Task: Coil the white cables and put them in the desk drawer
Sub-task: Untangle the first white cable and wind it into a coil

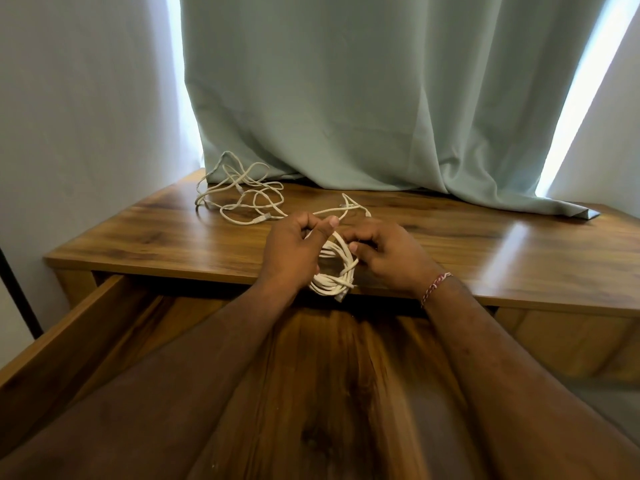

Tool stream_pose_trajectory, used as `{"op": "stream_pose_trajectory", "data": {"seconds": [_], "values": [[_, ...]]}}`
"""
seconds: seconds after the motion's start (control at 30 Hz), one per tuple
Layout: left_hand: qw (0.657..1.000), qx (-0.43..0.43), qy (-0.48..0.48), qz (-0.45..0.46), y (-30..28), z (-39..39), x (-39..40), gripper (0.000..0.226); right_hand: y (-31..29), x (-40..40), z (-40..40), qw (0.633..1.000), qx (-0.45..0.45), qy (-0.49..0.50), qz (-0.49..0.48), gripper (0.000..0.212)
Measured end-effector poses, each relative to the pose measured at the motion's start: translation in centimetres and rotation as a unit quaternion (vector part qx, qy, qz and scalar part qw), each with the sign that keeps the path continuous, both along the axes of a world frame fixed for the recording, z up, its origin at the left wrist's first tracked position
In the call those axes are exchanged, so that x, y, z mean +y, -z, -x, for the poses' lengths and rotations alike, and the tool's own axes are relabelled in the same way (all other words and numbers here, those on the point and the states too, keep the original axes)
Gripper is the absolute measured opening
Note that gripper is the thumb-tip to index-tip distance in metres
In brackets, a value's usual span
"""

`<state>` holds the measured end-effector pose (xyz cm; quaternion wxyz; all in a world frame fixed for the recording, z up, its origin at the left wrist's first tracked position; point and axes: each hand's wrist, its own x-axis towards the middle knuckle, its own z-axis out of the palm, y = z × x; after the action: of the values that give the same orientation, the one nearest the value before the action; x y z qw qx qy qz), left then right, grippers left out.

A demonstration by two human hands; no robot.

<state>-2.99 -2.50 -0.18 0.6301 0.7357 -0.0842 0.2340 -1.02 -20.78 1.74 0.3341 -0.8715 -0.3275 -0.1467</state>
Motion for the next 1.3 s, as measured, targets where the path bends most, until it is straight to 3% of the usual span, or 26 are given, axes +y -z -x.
{"op": "stream_pose_trajectory", "data": {"seconds": [0.17, 0.27, 0.37, 0.47, 0.57, 0.73, 0.97, 1.2, 1.3], "values": [[0.998, -0.002, 0.035, -0.044, 0.0, 0.2, 0.1, 0.031, 0.3, -0.5, 0.5, 0.986, 0.107, -0.101, -0.078, 0.027], [0.996, -0.001, 0.058, -0.063, 0.3, 0.1, 0.3, 0.028, 1.2, -0.6, 0.7, 0.945, 0.222, -0.151, -0.186, 0.022], [0.996, 0.015, 0.085, -0.024, 0.2, 0.1, 0.5, 0.033, 1.5, -0.4, 0.7, 0.915, 0.268, -0.179, -0.243, 0.025], [0.988, 0.046, 0.125, 0.071, -0.4, 0.2, 0.9, 0.031, 1.0, 0.5, 0.9, 0.906, 0.264, -0.188, -0.272, 0.032], [0.954, 0.081, 0.221, 0.188, -0.9, 0.1, 2.1, 0.028, 0.5, 1.9, 1.3, 0.913, 0.229, -0.194, -0.278, 0.037], [0.926, 0.099, 0.289, 0.221, -0.8, -0.1, 3.0, 0.029, 0.0, 2.8, 1.9, 0.866, 0.271, -0.215, -0.360, 0.065], [0.970, 0.044, 0.187, 0.145, -1.9, 1.1, 1.2, 0.031, -1.0, 0.7, 1.9, 0.870, 0.286, -0.262, -0.304, 0.075], [0.936, 0.066, 0.225, 0.262, -2.0, 2.0, -0.8, 0.028, -0.9, -0.3, 1.6, 0.853, 0.300, -0.265, -0.334, 0.073], [0.926, 0.084, 0.199, 0.309, -2.3, 2.4, -1.4, 0.025, -0.6, 0.3, 1.6, 0.844, 0.295, -0.229, -0.384, 0.057]]}}
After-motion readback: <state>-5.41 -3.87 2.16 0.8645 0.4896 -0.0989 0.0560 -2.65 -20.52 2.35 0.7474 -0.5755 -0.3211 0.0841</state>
